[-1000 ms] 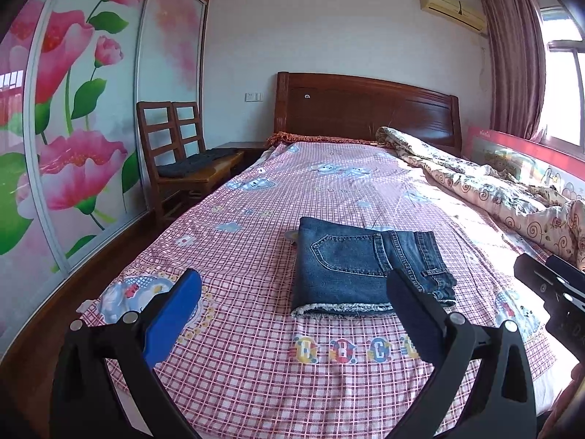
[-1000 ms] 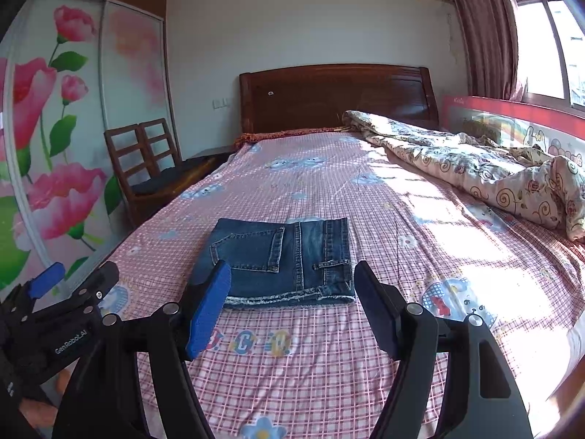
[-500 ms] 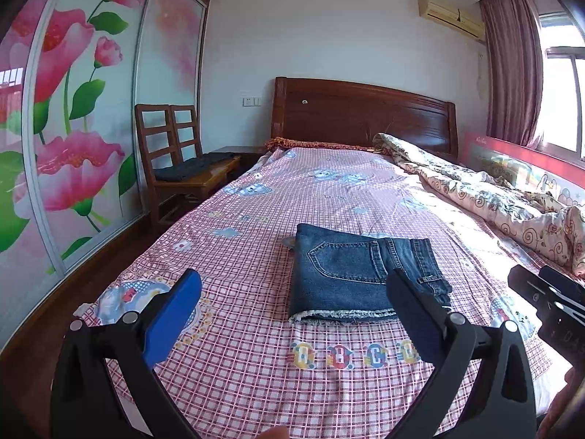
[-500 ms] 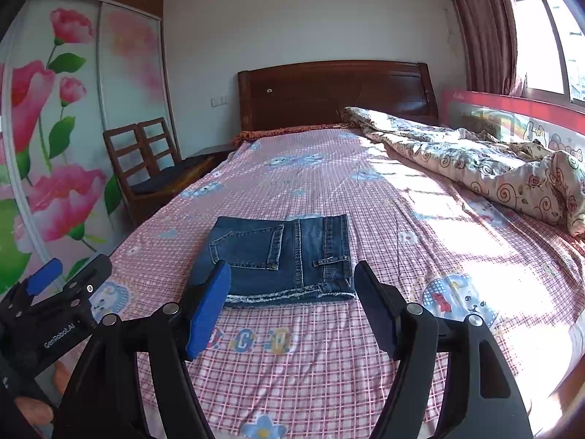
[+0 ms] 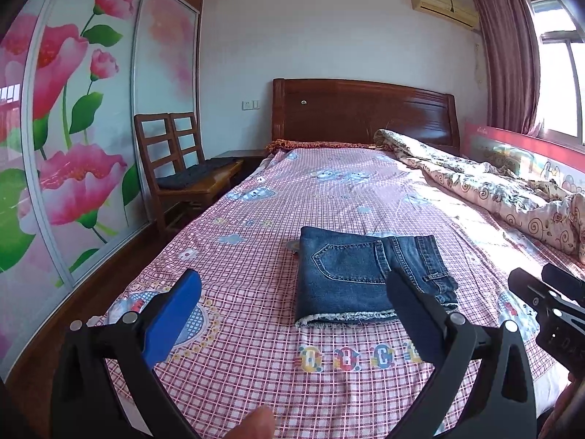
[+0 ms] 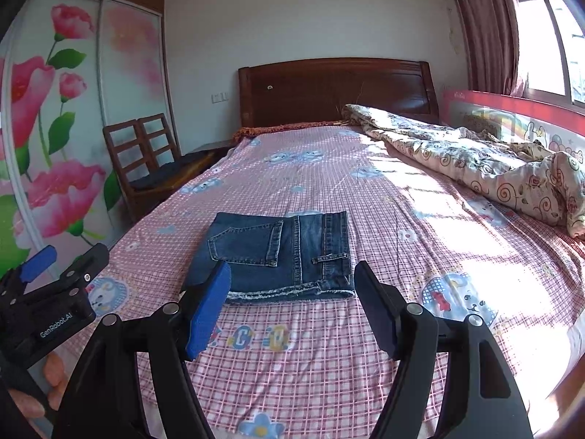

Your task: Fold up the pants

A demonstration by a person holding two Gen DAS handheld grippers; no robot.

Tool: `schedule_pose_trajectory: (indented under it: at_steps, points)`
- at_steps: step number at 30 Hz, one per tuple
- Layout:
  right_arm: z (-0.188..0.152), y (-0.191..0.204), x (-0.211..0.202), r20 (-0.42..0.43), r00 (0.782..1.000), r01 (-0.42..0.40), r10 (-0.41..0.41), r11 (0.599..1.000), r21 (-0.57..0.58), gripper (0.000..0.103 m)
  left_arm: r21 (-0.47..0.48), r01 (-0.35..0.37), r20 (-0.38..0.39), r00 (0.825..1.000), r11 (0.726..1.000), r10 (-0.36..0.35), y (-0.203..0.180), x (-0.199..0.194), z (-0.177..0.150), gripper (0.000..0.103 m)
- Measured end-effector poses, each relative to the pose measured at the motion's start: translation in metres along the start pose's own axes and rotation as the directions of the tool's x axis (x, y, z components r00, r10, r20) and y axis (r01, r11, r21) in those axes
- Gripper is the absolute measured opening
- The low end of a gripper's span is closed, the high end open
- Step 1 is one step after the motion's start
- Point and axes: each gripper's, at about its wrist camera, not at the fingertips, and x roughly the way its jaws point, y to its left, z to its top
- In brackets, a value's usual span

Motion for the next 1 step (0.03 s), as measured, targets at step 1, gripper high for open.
schedule_pose_trajectory:
  at_steps: [1]
  points:
    - [0.0002, -0.0004, 0.0002, -0.001, 1.000, 0.001, -0.001, 1.000, 0.004, 0.070, 0.000, 0.019, -0.008, 1.000, 1.000, -0.019, -0.0007, 0.0007, -0.0001, 0.101]
